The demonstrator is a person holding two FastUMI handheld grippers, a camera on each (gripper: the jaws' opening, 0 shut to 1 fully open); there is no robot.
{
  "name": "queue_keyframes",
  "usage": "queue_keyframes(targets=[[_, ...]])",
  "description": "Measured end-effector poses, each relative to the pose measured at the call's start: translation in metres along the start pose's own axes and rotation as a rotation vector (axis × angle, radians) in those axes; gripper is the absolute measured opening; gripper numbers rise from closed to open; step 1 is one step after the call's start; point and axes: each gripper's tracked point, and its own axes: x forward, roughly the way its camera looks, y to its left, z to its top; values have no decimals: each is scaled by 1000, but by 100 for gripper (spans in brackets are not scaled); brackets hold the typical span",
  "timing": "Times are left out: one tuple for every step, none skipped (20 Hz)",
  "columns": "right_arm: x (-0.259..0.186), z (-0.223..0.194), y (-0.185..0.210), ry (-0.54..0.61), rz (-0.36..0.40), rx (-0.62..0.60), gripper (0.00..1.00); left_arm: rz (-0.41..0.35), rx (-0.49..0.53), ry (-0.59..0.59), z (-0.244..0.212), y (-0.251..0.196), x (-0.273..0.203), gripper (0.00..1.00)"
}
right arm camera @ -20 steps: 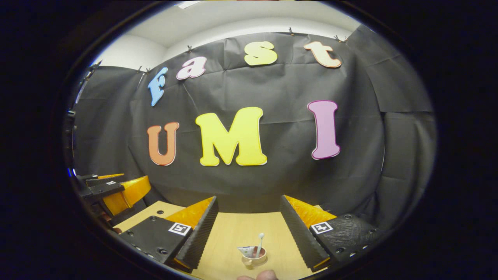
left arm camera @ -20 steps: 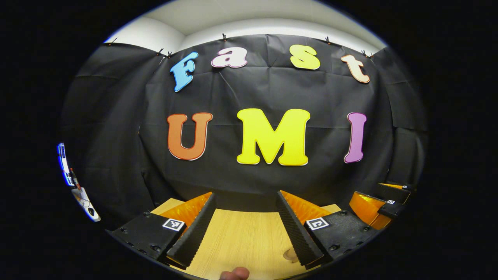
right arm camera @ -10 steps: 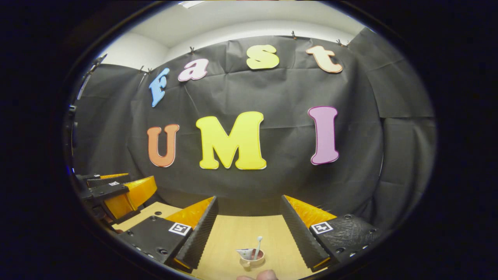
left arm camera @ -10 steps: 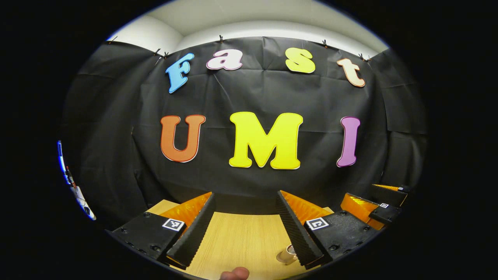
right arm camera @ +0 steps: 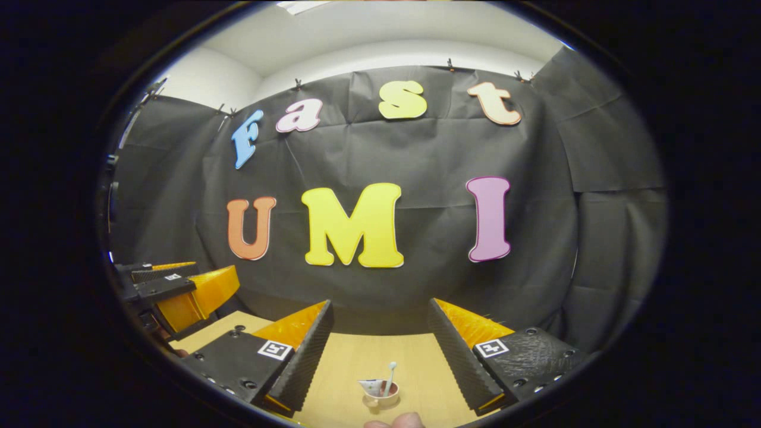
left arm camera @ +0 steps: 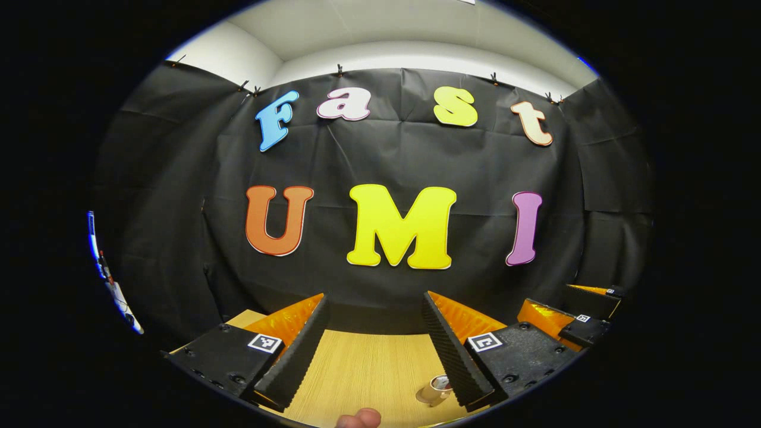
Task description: Put the toothbrush and toothpaste on the desktop into the cup, then pick up the cup and place it on the coaster on the desktop.
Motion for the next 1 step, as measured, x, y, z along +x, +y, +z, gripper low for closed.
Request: queue_keyframes(targets=[[-4, -1, 1, -1, 7, -6, 95, -8, -2, -3, -1, -2, -2, 98]])
